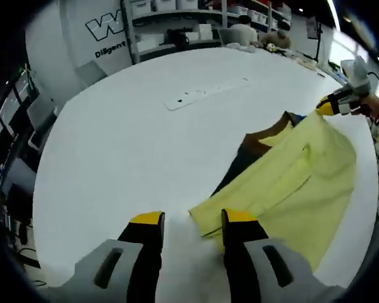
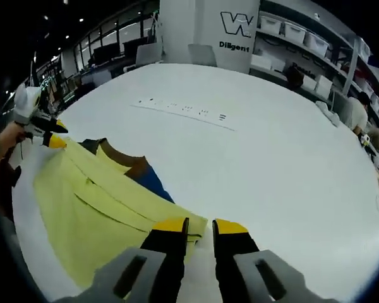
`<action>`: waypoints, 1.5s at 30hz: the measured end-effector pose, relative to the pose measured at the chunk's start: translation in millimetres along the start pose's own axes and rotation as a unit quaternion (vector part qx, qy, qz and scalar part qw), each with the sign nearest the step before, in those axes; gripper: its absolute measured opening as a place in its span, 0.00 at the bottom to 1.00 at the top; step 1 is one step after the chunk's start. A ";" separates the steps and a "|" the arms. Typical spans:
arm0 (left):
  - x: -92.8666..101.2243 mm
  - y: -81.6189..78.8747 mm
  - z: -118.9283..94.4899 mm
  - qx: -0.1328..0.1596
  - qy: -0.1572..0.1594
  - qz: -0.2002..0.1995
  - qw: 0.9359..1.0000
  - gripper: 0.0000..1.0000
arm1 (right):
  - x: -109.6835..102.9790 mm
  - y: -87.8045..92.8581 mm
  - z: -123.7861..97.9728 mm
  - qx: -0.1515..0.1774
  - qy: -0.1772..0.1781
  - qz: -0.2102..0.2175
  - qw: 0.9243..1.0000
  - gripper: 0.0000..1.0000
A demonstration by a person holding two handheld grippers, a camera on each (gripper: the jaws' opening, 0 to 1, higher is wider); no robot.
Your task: Fold the garment on the visible template until the final outline fits inside the template.
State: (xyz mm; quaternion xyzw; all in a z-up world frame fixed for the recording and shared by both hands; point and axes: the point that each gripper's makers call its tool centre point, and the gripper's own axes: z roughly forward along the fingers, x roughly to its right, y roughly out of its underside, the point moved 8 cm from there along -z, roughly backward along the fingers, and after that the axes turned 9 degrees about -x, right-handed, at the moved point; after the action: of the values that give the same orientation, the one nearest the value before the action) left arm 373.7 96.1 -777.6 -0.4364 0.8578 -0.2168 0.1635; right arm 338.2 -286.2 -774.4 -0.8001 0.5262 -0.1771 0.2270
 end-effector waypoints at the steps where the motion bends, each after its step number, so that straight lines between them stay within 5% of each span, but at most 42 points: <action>1: 0.8 2.9 -3.0 0.002 0.003 0.004 1.000 0.41 | -1.7 1.5 -2.3 0.001 -0.005 -0.004 1.000 0.20; 6: 4.9 9.5 -8.7 0.033 0.009 0.071 0.997 0.46 | -4.6 1.1 -7.6 0.036 -0.033 -0.062 0.997 0.34; 10: 7.1 12.9 -9.7 0.035 0.004 0.124 0.992 0.47 | 0.9 -3.6 -3.8 0.036 -0.018 -0.133 0.990 0.38; 14: 11.4 10.6 -8.1 0.054 0.010 0.173 0.983 0.45 | -2.9 -0.4 -6.7 0.036 0.002 -0.220 0.975 0.39; 21: 12.6 10.1 -2.1 0.044 0.005 0.219 0.975 0.44 | -4.2 3.8 -1.1 0.024 0.019 -0.279 0.960 0.28; 25: 10.3 13.5 4.9 0.030 0.000 0.251 0.967 0.38 | -3.1 0.8 2.7 0.016 0.029 -0.333 0.942 0.20; 28: 10.0 11.6 7.2 0.035 0.008 0.244 0.969 0.34 | -4.5 1.1 5.3 0.008 0.022 -0.350 0.937 0.22; 32: 9.0 8.5 8.3 0.038 0.002 0.254 0.967 0.24 | -2.9 4.1 11.5 -0.018 0.031 -0.401 0.915 0.20; 39: 7.9 7.8 10.7 0.036 0.011 0.251 0.967 0.13 | 3.4 0.4 20.2 -0.019 0.037 -0.413 0.910 0.01; 45: 7.4 6.0 8.0 0.039 0.030 0.242 0.969 0.02 | 10.1 -5.4 18.9 -0.008 0.039 -0.392 0.919 0.00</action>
State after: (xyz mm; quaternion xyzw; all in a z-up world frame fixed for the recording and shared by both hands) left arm 369.2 91.4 -788.2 -0.2027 0.9333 -0.2169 0.2021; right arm 356.1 -290.3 -786.7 -0.9366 0.1800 -0.2788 0.1127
